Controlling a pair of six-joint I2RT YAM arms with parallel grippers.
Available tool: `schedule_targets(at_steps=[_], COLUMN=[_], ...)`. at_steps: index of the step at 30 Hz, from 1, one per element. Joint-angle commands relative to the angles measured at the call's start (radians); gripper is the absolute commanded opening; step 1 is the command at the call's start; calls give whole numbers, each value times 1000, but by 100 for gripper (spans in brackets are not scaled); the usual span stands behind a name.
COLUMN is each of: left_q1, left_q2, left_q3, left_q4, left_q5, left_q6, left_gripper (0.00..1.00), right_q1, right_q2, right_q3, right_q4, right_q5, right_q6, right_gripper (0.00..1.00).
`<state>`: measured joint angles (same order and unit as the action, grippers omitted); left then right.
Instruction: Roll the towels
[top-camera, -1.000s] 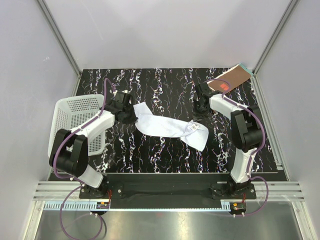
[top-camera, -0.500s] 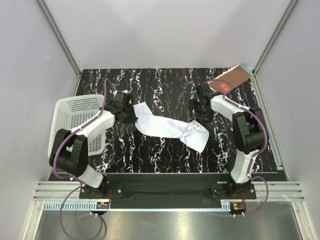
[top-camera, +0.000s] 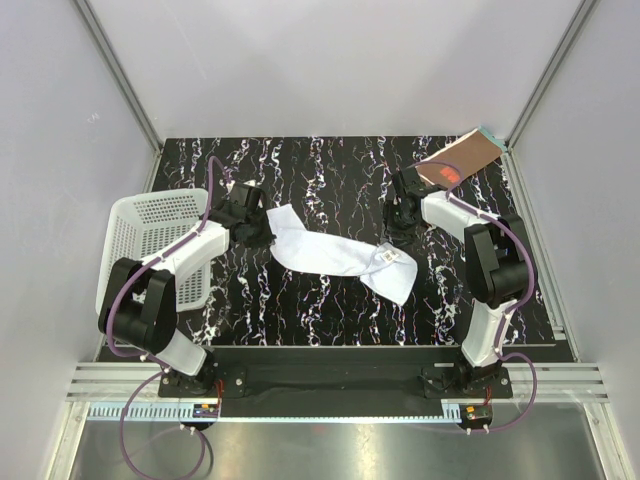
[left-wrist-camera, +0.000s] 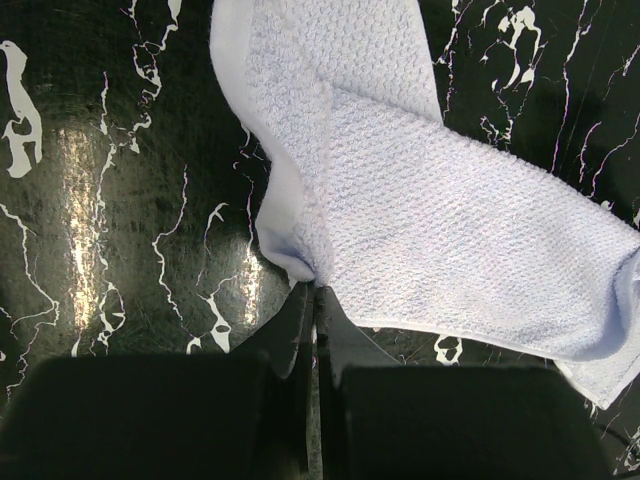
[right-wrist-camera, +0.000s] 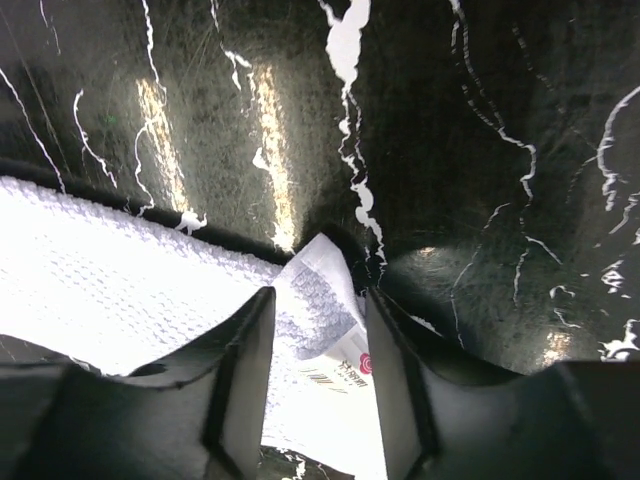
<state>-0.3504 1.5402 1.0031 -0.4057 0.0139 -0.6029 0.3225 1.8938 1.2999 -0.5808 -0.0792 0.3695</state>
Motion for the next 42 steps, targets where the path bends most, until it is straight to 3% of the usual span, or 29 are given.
schedule_targets(at_steps=[1, 7, 10, 20, 24, 31, 32, 35, 37, 39, 41, 42], left_q1=[-1, -1, -1, -2, 8, 74, 86, 91, 91, 93, 96, 96], left_q2=[-17, -17, -15, -29, -52, 110, 167, 208, 172, 80, -33, -70], left_q3=[-15, -15, -18, 41, 146, 561, 709, 946, 967, 886, 775, 647], left_q4=[22, 24, 27, -31, -109, -281, -312, -425, -412, -366, -313, -294], left_q5=[-11, -12, -11, -37, -55, 66, 93, 109, 98, 83, 75, 75], left_q6=[9, 8, 8, 23, 48, 87, 94, 133, 155, 167, 167, 163], left_gripper=[0, 0, 0, 0, 0, 0, 0, 0, 0, 0, 0, 0], right_q1=[1, 3, 1, 1, -10, -129, -154, -178, -180, -180, -180, -180], right_q2=[7, 11, 11, -51, -84, 2, 28, 36, -1, -94, -206, -246], right_q3=[-11, -10, -10, 41, 183, 576, 675, 803, 785, 663, 467, 387], right_q4=[27, 24, 25, -27, -86, -243, -261, -321, -304, -236, -182, -110], right_q5=[-48, -53, -57, 13, 58, -28, -40, -79, -85, -100, -105, -120], right_q6=[5, 3, 2, -29, -52, -66, -67, -84, -95, -99, -90, -80], right_gripper=[47, 21, 0, 0, 0, 0, 0, 0, 0, 0, 0, 0])
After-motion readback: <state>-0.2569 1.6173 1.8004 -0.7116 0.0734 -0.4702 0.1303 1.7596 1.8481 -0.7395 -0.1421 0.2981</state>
